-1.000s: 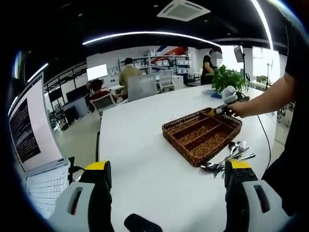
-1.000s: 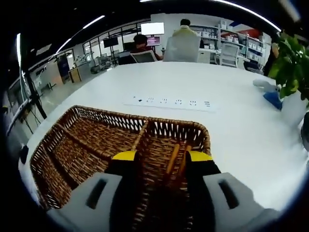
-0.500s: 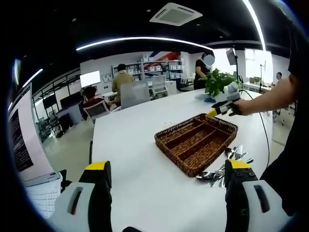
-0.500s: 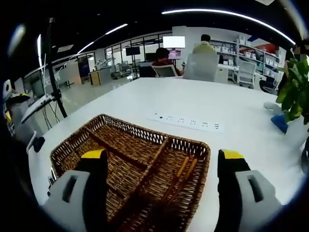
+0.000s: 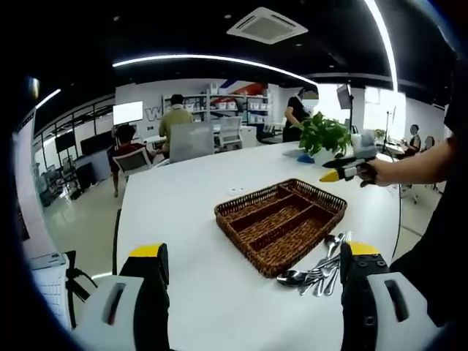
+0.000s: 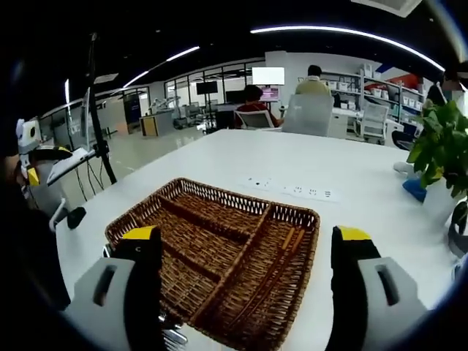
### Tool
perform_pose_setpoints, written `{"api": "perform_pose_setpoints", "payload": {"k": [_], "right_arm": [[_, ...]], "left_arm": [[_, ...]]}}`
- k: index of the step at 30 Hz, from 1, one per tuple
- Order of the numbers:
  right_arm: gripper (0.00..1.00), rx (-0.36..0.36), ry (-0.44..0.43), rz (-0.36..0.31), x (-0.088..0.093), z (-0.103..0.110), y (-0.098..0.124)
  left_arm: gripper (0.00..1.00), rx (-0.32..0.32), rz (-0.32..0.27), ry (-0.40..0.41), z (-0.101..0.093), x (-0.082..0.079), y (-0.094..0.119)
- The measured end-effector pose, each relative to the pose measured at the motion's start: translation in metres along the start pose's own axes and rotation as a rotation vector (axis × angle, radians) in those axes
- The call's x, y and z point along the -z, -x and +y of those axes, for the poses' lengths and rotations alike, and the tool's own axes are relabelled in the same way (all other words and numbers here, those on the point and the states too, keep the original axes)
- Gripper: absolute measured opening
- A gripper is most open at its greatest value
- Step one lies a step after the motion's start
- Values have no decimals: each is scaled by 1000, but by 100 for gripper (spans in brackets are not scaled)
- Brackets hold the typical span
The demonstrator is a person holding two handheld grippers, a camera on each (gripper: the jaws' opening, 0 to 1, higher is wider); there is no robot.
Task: Arrange the knives, forks, and spoons in their matching storage slots by inserting each utensil handle-first until every utensil is classified and aligned in the correct compartment
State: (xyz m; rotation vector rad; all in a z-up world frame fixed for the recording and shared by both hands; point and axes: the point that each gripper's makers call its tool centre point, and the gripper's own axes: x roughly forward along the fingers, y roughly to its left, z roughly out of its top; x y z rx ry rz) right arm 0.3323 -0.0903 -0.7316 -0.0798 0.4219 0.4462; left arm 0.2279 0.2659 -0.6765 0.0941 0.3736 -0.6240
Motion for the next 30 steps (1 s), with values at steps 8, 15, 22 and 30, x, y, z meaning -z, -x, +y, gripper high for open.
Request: {"api": "perform_pose_setpoints", "payload": {"k": [8, 15, 22, 30], "right_arm": [[100, -12, 40, 4, 4, 9, 31], [100, -19, 27, 50, 14, 21, 58], [100, -45, 45, 1, 2, 30, 83], [100, -90, 18, 10, 2, 32, 100]], "left_arm": [[100, 26, 1, -20, -14, -1, -7], [100, 47, -22, -4, -28, -8, -9], [100, 44, -16, -21, -36, -4, -11], [100, 31, -25, -58, -40, -4, -11]]}}
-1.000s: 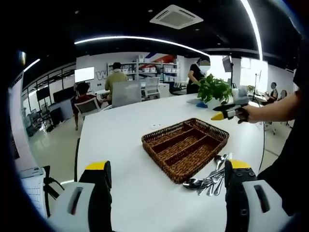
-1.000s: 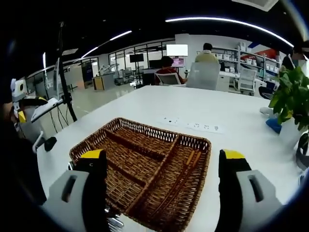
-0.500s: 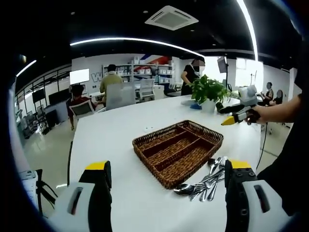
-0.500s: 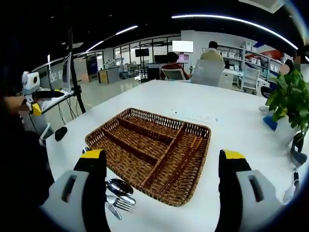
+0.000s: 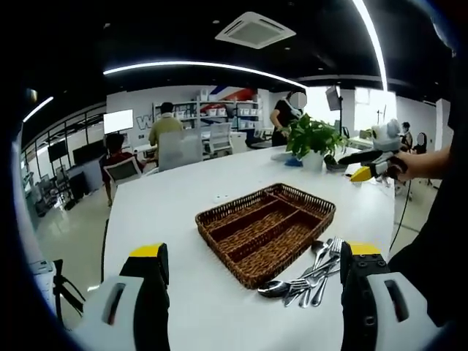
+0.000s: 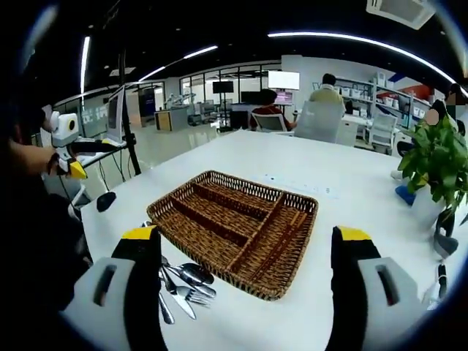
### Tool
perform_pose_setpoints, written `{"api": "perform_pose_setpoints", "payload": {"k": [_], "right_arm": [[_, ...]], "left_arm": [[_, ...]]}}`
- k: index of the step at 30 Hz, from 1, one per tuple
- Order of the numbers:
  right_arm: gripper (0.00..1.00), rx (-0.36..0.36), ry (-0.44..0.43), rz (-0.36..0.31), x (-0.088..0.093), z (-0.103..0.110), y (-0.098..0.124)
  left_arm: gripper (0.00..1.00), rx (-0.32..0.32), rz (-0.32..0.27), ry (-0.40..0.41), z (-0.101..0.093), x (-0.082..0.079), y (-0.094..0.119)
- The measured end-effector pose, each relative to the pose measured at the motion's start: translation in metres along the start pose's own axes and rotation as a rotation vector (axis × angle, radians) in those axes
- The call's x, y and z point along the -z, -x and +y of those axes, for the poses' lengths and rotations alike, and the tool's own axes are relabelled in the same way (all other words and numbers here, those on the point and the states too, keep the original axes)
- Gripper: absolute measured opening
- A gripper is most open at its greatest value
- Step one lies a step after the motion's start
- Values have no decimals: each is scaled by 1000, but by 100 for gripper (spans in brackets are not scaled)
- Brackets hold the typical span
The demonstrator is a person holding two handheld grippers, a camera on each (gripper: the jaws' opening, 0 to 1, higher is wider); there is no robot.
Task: Arrange the knives, forks, and spoons in their matching storage slots by inserting each utensil handle-first until every utensil is classified and aligned in the correct compartment
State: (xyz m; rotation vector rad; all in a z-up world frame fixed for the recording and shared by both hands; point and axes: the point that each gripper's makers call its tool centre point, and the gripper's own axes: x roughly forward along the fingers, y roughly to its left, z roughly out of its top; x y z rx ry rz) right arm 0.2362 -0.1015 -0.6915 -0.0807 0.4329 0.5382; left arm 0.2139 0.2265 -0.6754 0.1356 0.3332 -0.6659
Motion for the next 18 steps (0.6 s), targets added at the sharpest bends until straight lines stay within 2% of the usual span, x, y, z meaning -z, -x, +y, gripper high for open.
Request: {"api": "perform_pose_setpoints", "payload": {"k": [2, 4, 15, 18], "right_arm": [[100, 13, 4, 1, 0, -3, 2], [100, 1, 13, 10, -1, -2, 4], [100, -14, 49, -16, -11, 1, 12], [100, -22, 85, -64, -22, 1, 14]], "left_arm": [[100, -2, 20, -4, 0, 3, 0], [100, 29, 42, 2, -6, 7, 0], [100, 20, 31, 2, -9, 5, 4], [100, 23, 30, -9, -6, 6, 6]]}}
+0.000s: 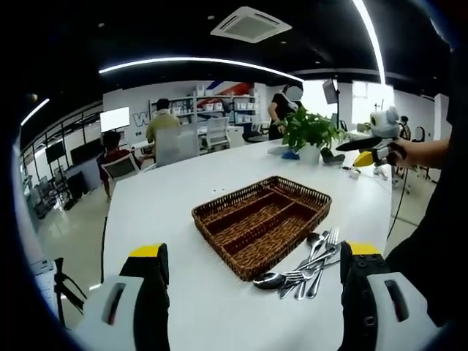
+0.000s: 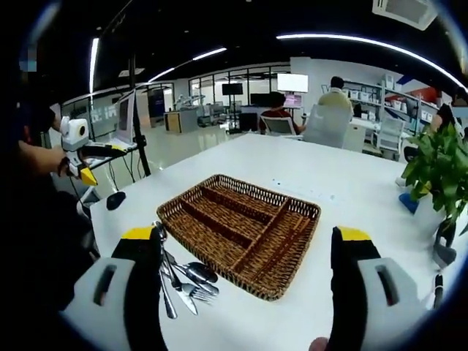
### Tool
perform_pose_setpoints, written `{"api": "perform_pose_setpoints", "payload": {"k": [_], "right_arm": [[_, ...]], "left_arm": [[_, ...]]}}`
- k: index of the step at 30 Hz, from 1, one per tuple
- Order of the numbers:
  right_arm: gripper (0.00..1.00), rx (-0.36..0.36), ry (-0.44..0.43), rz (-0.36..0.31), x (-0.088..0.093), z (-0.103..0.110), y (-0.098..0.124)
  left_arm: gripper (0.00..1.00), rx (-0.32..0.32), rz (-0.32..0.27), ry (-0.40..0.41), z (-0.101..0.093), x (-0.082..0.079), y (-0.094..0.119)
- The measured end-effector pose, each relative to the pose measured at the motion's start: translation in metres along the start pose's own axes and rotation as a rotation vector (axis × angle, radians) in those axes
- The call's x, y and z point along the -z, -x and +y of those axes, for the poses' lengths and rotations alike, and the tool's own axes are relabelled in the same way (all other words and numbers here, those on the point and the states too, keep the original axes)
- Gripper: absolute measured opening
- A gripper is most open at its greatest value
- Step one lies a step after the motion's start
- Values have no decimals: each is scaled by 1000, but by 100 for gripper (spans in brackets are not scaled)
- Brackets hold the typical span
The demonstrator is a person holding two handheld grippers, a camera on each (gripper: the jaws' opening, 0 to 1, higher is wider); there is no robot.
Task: Arrange the knives, forks, and spoons in their matching storage slots by inserting each utensil handle-first until every utensil is classified and aligned in the correct compartment
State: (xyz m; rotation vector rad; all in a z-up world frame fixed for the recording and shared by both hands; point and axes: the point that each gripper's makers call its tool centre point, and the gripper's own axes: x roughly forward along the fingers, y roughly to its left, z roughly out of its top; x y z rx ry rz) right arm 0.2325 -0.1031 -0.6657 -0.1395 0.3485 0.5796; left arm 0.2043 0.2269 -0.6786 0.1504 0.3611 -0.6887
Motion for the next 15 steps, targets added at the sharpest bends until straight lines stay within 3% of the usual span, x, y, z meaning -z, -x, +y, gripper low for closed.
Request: {"api": "perform_pose_setpoints", "payload": {"k": [7, 15], "right_arm": [[95, -61, -25, -46, -6, 12, -7], [92, -131, 32, -24, -4, 45, -26]], "left_arm": [[100, 6, 0, -11, 2, 0, 1], [100, 3, -1, -17, 1, 1, 6]]}}
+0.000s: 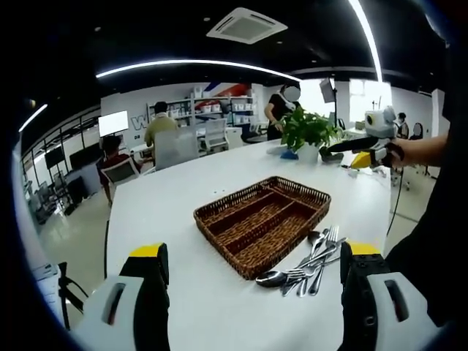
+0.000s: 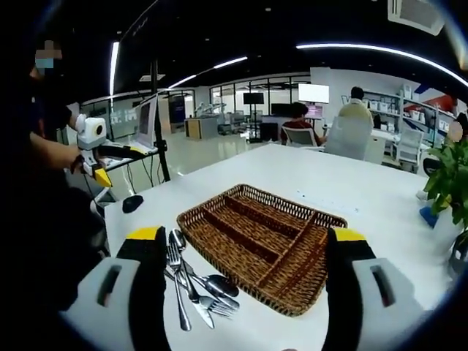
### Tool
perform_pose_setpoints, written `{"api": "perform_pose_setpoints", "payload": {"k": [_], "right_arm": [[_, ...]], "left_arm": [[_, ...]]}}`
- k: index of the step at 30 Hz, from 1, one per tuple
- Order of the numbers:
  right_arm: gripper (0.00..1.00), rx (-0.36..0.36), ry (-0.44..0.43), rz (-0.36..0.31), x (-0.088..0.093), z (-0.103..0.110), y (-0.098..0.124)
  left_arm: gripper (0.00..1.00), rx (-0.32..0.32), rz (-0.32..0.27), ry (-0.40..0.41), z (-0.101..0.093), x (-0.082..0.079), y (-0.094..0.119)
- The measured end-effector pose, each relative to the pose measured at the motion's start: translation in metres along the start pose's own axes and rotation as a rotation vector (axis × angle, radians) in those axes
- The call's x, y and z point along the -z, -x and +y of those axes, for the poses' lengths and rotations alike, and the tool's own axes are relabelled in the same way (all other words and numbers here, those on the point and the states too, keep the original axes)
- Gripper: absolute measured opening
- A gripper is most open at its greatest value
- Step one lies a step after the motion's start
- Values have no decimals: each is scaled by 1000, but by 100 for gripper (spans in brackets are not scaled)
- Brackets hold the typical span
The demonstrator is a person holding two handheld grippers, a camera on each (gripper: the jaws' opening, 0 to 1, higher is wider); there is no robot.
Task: Arrange the knives, forks, and spoons in their matching storage slots by inserting each utensil handle-first until every utensil is classified and aligned in the correct compartment
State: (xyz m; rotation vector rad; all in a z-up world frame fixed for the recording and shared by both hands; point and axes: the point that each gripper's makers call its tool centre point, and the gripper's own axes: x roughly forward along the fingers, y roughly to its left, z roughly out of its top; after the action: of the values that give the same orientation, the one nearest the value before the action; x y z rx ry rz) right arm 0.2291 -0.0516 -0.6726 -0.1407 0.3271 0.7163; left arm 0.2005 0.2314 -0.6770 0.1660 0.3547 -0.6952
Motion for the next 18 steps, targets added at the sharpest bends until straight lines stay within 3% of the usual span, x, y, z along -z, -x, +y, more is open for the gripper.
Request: {"api": "perform_pose_setpoints", "payload": {"k": [9, 13, 18], "right_arm": [[88, -71, 33, 32, 11, 25, -19], [85, -104, 64, 92, 31, 38, -32], [82, -158, 79, 113, 49, 58, -49]], "left_arm": [[100, -15, 4, 4, 5, 2, 6], [100, -25, -1, 8, 6, 1, 9], [100, -35, -5, 10, 6, 0, 13]]}}
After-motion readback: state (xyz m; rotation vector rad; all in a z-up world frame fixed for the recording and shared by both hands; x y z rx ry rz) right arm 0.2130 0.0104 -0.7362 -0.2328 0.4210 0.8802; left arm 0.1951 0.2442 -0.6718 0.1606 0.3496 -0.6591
